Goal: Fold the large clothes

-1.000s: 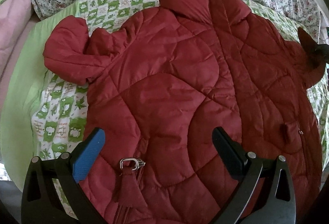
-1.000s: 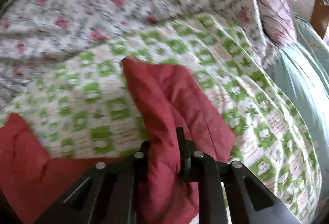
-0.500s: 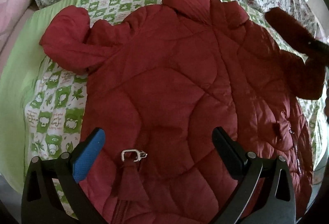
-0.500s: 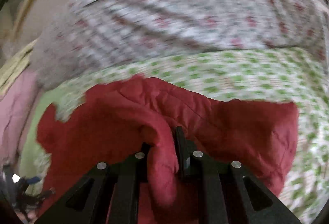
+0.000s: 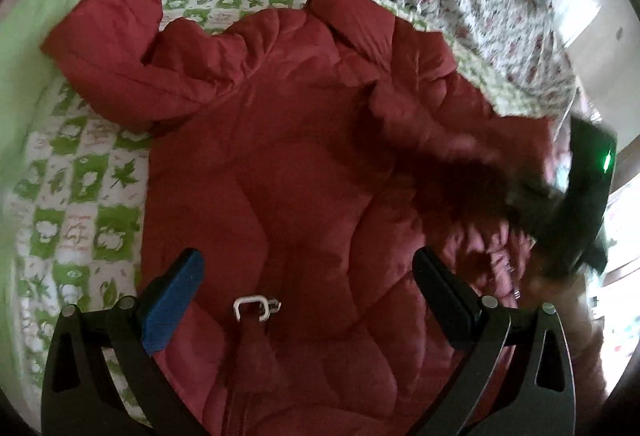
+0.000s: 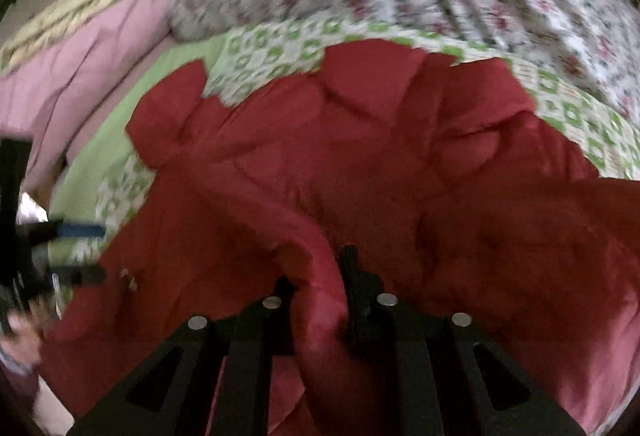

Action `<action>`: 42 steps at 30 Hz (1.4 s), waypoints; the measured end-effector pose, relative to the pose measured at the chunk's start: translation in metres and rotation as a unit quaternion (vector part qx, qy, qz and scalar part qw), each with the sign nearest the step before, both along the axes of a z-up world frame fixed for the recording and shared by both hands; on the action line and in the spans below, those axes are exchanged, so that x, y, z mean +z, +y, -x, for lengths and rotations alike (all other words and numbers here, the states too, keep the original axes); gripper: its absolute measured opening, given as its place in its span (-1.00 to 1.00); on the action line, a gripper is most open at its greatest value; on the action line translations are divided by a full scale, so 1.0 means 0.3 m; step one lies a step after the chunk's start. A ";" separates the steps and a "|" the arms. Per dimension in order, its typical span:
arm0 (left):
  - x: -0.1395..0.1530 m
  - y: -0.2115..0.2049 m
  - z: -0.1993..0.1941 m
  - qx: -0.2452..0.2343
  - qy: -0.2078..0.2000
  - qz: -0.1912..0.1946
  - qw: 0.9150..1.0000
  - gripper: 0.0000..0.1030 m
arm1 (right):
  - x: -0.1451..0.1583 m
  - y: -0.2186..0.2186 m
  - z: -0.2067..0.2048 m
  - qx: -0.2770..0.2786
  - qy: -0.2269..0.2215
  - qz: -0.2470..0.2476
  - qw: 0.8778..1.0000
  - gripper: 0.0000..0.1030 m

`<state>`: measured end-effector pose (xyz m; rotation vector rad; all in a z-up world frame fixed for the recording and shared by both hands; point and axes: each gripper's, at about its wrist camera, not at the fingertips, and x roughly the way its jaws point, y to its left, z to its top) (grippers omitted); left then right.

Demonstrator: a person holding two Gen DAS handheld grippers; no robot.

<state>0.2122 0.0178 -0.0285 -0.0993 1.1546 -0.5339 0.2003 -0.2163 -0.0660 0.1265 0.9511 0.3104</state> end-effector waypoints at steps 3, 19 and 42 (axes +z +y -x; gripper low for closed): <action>0.010 -0.010 -0.056 -0.008 0.008 0.020 1.000 1.00 | -0.014 0.039 0.013 0.019 0.003 0.018 1.000 -0.30; -0.120 -0.359 -0.265 -0.104 0.034 -0.026 0.994 0.25 | -0.023 0.004 0.093 0.010 0.021 0.006 1.000 0.13; -0.049 -0.110 -0.251 -0.044 -0.104 -0.105 0.988 -0.76 | 0.083 -0.365 0.107 -0.175 -0.035 -0.018 0.984 0.15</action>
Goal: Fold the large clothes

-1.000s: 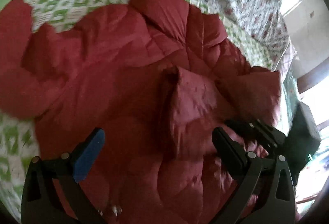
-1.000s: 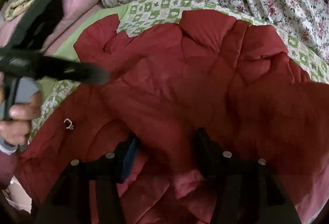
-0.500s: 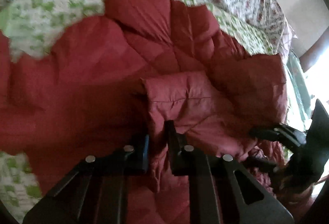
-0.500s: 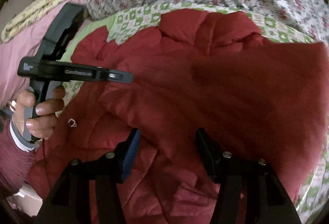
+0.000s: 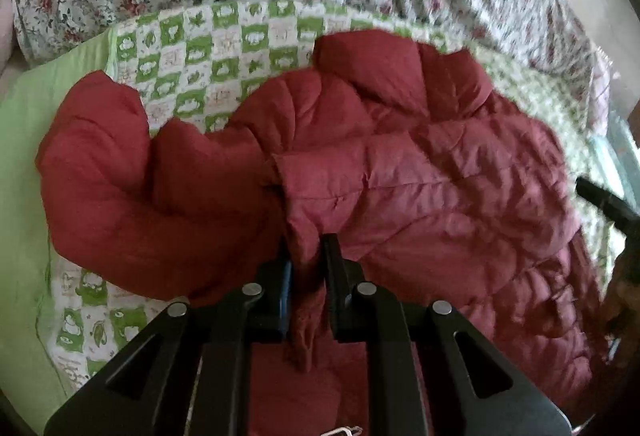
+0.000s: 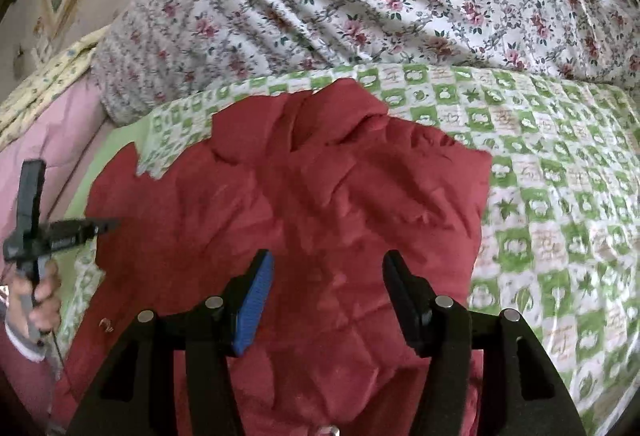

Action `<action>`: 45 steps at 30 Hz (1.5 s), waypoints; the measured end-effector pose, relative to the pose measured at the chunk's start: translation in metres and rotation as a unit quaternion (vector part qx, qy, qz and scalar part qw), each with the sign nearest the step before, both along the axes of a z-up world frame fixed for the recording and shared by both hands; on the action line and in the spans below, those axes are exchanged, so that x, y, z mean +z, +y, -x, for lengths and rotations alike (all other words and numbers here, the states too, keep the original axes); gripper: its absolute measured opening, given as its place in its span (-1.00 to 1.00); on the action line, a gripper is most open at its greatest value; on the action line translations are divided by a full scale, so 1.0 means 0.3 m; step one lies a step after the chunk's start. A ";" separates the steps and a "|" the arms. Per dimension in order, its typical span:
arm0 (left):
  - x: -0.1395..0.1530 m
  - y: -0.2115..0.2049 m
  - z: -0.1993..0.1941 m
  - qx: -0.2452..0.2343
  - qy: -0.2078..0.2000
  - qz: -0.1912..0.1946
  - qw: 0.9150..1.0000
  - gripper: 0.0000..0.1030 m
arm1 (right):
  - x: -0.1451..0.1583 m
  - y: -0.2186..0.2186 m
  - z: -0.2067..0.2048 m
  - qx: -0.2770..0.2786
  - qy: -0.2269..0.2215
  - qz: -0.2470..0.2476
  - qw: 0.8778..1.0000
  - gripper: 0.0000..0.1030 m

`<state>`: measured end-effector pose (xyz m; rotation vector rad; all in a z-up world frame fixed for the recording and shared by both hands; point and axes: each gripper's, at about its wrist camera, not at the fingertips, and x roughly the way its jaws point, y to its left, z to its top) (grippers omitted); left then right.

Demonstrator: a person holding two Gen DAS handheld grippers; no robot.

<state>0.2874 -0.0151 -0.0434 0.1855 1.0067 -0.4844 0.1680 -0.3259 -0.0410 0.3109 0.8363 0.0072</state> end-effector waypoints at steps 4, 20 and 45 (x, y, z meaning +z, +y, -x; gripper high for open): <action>-0.048 0.002 0.010 0.014 -0.004 -0.017 1.000 -0.61 | -0.081 -0.008 -0.078 -0.014 0.040 0.024 0.999 0.15; -0.050 -0.133 0.064 -0.019 -0.004 0.007 1.000 -0.59 | -0.209 0.022 -0.084 -0.005 0.061 0.037 0.997 0.21; -0.158 -0.093 0.038 -0.019 0.021 0.036 0.999 -0.60 | -0.252 0.208 -0.163 0.051 0.086 0.042 0.994 0.29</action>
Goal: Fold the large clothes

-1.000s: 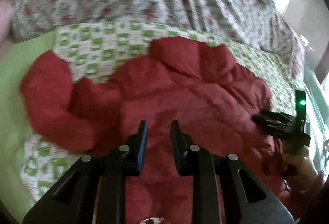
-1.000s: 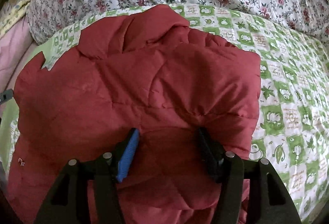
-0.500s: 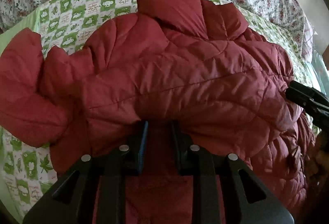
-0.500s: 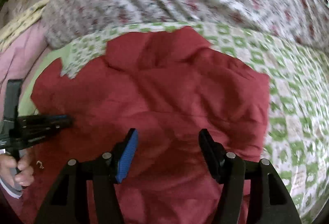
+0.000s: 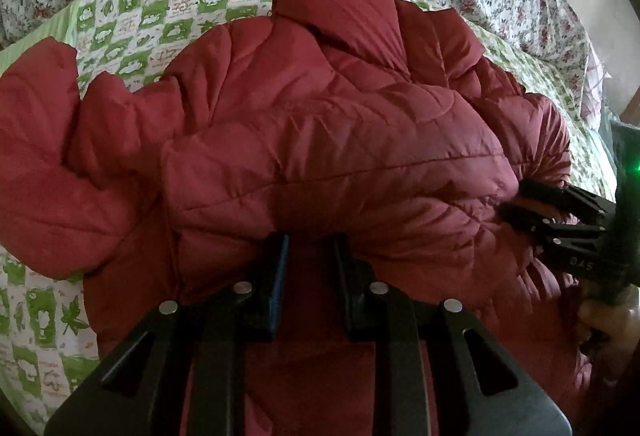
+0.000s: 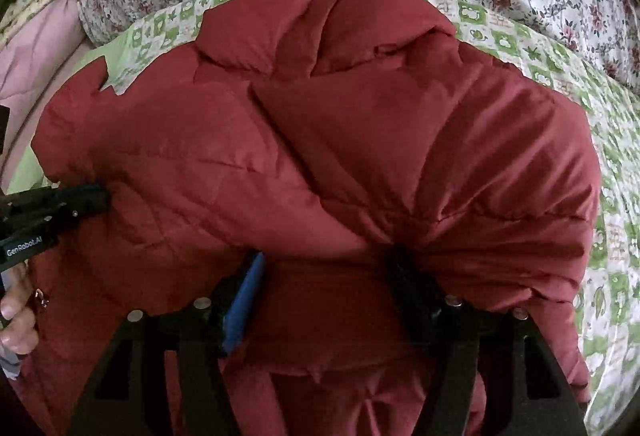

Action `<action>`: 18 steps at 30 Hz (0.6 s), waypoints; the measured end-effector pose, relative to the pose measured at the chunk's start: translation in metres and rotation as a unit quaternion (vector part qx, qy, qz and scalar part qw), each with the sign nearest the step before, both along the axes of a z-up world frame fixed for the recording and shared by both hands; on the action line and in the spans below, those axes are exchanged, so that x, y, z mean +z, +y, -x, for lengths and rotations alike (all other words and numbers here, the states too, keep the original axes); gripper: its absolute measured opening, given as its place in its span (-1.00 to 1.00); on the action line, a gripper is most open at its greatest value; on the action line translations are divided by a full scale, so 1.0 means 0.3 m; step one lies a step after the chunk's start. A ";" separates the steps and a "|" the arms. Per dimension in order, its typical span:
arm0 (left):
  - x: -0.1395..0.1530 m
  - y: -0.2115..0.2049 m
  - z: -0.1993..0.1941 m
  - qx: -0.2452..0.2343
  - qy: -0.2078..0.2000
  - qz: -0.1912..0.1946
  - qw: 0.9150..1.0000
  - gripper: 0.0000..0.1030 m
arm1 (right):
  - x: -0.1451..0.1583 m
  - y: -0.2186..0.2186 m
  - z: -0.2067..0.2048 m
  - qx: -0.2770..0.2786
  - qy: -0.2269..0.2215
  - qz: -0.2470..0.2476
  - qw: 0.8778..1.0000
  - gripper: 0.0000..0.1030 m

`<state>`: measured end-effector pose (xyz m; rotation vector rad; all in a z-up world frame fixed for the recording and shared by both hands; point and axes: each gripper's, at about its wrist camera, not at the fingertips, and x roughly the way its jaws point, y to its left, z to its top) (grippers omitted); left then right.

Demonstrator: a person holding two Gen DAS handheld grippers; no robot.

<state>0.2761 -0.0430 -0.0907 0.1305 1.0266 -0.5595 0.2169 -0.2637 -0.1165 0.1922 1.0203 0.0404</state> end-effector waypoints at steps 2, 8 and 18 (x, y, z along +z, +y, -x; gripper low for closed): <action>0.010 0.009 -0.002 0.004 0.006 0.008 1.000 -0.60 | 0.000 0.004 0.001 0.000 -0.001 0.000 1.000 0.29; 0.071 0.078 0.025 0.024 0.018 0.047 0.998 -0.55 | 0.037 -0.021 0.027 -0.005 -0.006 -0.030 1.000 0.29; 0.159 0.246 0.030 0.060 0.016 0.082 0.995 -0.40 | 0.154 -0.019 0.131 -0.008 -0.034 -0.059 0.998 0.29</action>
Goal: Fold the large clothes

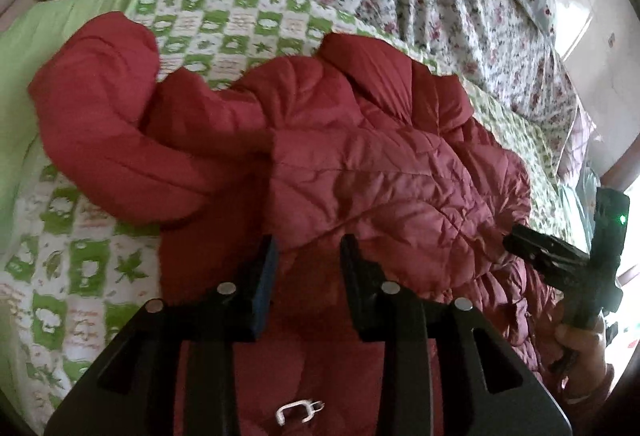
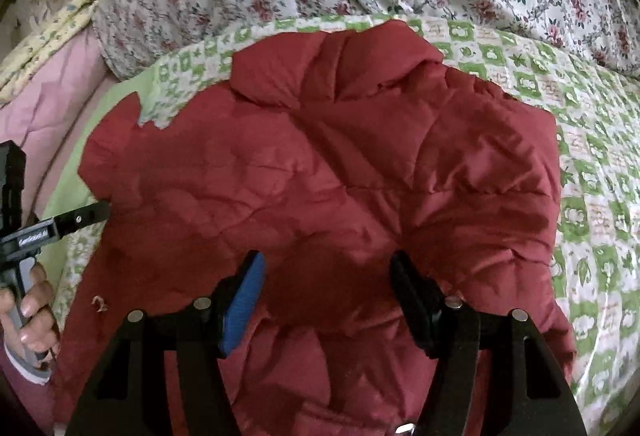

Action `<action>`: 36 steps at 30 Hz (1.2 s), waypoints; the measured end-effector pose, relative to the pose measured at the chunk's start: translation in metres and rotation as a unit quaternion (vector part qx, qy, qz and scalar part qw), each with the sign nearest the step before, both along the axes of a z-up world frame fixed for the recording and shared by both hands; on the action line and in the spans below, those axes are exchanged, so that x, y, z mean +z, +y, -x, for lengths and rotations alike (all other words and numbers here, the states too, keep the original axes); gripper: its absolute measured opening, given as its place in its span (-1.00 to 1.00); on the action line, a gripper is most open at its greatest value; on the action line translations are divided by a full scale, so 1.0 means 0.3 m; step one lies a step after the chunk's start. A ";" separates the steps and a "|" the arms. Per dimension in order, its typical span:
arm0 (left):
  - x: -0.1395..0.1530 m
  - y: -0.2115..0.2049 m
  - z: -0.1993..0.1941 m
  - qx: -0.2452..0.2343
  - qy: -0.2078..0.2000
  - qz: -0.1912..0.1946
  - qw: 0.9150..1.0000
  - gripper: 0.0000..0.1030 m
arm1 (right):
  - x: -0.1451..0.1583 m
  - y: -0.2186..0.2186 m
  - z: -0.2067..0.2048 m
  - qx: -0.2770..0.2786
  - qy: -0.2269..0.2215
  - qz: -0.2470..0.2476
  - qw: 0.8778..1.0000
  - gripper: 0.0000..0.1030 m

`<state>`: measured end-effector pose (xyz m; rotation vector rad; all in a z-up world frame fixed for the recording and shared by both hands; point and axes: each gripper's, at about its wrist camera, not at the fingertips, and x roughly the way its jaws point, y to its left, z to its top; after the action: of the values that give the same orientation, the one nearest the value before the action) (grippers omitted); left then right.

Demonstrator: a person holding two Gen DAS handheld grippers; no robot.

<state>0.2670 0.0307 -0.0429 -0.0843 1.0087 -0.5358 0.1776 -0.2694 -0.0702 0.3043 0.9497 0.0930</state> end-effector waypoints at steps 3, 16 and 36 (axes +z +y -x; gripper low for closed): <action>0.006 0.032 -0.009 0.013 -0.001 0.005 1.000 -0.28 | 0.020 0.011 0.019 0.005 -0.002 -0.006 1.000 0.29; 0.031 0.273 -0.075 0.073 0.004 0.076 0.994 0.25 | 0.107 0.048 0.108 0.022 -0.025 -0.017 0.999 0.33; -0.114 0.651 -0.507 0.222 0.103 0.267 0.932 0.25 | 0.147 0.181 0.163 0.085 -0.031 -0.004 0.996 0.34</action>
<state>0.4190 0.2260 -0.0770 -0.8510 0.9824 -0.3742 0.1286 -0.2151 -0.0260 0.2264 0.9117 0.2602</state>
